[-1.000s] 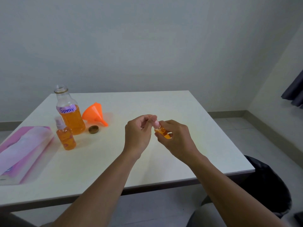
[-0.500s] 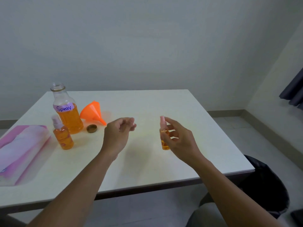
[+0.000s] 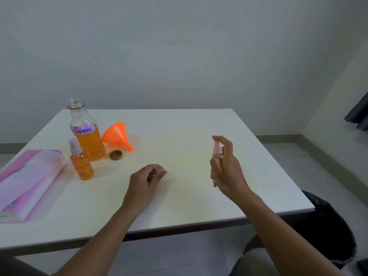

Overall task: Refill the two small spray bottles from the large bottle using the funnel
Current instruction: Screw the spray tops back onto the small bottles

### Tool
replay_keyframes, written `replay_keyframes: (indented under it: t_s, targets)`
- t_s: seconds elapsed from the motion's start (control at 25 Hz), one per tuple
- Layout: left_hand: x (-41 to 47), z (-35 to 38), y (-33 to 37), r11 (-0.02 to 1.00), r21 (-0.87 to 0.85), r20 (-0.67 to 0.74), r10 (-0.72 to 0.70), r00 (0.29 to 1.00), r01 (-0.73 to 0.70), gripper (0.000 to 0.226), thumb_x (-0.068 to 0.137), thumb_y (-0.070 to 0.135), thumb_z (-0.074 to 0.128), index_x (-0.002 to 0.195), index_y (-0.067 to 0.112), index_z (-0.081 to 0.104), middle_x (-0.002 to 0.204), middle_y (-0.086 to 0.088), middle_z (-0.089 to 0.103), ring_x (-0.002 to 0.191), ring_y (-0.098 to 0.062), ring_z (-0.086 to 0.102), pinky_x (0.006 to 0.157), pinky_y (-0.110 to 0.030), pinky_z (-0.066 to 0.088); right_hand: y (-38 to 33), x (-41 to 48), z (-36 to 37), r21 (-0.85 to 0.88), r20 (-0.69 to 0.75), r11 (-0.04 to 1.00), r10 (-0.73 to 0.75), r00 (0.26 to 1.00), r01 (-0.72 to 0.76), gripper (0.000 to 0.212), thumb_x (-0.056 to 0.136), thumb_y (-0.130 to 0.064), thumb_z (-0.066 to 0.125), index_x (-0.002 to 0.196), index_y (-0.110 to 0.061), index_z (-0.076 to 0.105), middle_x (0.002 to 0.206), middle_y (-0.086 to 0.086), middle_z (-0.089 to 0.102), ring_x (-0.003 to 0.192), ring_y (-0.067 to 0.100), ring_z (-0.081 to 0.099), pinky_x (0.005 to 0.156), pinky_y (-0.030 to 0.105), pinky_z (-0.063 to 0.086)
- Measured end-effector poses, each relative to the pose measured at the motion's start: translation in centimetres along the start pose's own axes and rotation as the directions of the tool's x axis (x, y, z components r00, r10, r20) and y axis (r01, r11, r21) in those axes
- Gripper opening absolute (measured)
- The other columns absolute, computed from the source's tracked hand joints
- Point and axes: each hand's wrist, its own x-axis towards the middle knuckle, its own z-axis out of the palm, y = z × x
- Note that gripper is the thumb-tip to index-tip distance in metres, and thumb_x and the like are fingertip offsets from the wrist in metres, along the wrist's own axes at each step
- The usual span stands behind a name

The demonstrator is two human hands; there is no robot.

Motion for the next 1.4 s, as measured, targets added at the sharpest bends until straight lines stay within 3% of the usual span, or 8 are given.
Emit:
replay_keyframes:
  t_s: [0.12, 0.2, 0.28, 0.6, 0.84, 1.0, 1.2, 1.4]
  targets:
    - [-0.2, 0.0, 0.0, 1.000, 0.001, 0.000, 0.026, 1.000, -0.026, 0.010, 0.094, 0.033, 0.065, 0.098, 0.026, 0.070, 0.090, 0.017, 0.070, 0.087, 0.007, 0.062, 0.070, -0.006, 0.048, 0.5, 0.9, 0.6, -0.143, -0.056, 0.987, -0.080, 0.995, 0.072, 0.044, 0.104, -0.013, 0.043, 0.142, -0.030, 0.029, 0.080, 0.009, 0.060, 0.052, 0.013, 0.048, 0.049, 0.037, 0.046]
    - [-0.3, 0.0, -0.1, 0.999, 0.011, 0.009, 0.045, 0.999, -0.045, 0.011, 0.094, 0.033, 0.065, 0.100, 0.024, 0.070, 0.091, 0.017, 0.070, 0.088, 0.007, 0.062, 0.071, -0.005, 0.047, 0.5, 1.5, 1.0, -0.265, -0.034, 0.956, -0.138, 0.990, 0.124, 0.046, 0.104, -0.018, 0.042, 0.147, -0.029, 0.027, 0.112, 0.005, 0.063, 0.067, 0.009, 0.058, 0.061, 0.033, 0.049]
    - [-0.4, 0.0, -0.1, 0.999, 0.016, 0.011, 0.048, 0.999, -0.048, 0.013, 0.094, 0.034, 0.065, 0.101, 0.024, 0.071, 0.091, 0.017, 0.070, 0.088, 0.006, 0.062, 0.072, -0.006, 0.048, 0.4, 1.9, 1.4, -0.395, 0.005, 0.909, -0.145, 0.989, 0.135, 0.045, 0.104, -0.020, 0.040, 0.146, -0.031, 0.027, 0.133, 0.003, 0.056, 0.083, 0.024, 0.066, 0.072, 0.042, 0.055]
    - [-0.3, 0.0, -0.1, 0.999, 0.001, 0.011, 0.041, 0.999, -0.041, 0.013, 0.094, 0.034, 0.064, 0.102, 0.025, 0.069, 0.090, 0.018, 0.069, 0.089, 0.007, 0.061, 0.072, -0.006, 0.047, 0.7, 3.0, 3.3, -0.403, -0.003, 0.908, -0.123, 0.992, 0.111, 0.028, 0.102, -0.023, 0.044, 0.129, -0.028, 0.039, 0.079, 0.007, 0.059, 0.067, 0.031, 0.056, 0.059, 0.046, 0.053]
    - [-0.4, 0.0, -0.2, 0.999, -0.002, 0.017, 0.042, 0.999, -0.042, 0.010, 0.094, 0.036, 0.064, 0.100, 0.029, 0.068, 0.089, 0.017, 0.070, 0.087, 0.004, 0.063, 0.072, -0.009, 0.050, 1.0, 3.5, 3.6, -0.434, -0.047, 0.900, -0.074, 0.996, 0.047, 0.023, 0.103, -0.024, 0.039, 0.126, -0.026, 0.038, 0.082, 0.007, 0.058, 0.069, 0.034, 0.056, 0.062, 0.044, 0.053]
    - [-0.2, -0.2, 0.3, 0.999, -0.045, 0.001, -0.018, 1.000, 0.018, 0.010, 0.093, 0.039, 0.064, 0.099, 0.032, 0.068, 0.091, 0.016, 0.071, 0.081, -0.001, 0.066, 0.069, -0.011, 0.051, 0.6, 3.3, 3.2, -0.401, -0.007, 0.914, -0.062, 0.998, 0.054, 0.036, 0.104, -0.031, 0.043, 0.138, -0.031, 0.033, 0.106, 0.007, 0.064, 0.082, 0.033, 0.063, 0.072, 0.046, 0.055]
    - [0.9, -0.1, 2.7, 0.950, -0.261, -0.037, -0.188, 0.981, 0.172, 0.023, 0.091, 0.041, 0.067, 0.104, 0.024, 0.074, 0.086, 0.007, 0.074, 0.071, -0.003, 0.068, 0.066, -0.016, 0.050, -0.4, 1.6, 2.6, -0.172, 0.044, 0.985, -0.023, 0.999, 0.030, 0.037, 0.095, -0.044, 0.063, 0.121, -0.030, 0.041, 0.103, -0.004, 0.062, 0.087, 0.016, 0.065, 0.074, 0.037, 0.060]
    - [1.9, 1.2, 6.4, 0.813, -0.534, 0.037, -0.253, 0.967, 0.233, 0.019, 0.092, 0.030, 0.069, 0.104, 0.017, 0.075, 0.090, 0.000, 0.077, 0.078, -0.011, 0.074, 0.072, -0.023, 0.056, -1.2, -0.2, 2.7, -0.170, 0.072, 0.978, -0.112, 0.991, 0.122, 0.046, 0.086, -0.051, 0.073, 0.122, -0.034, 0.049, 0.108, -0.017, 0.056, 0.085, 0.007, 0.061, 0.074, 0.023, 0.059]
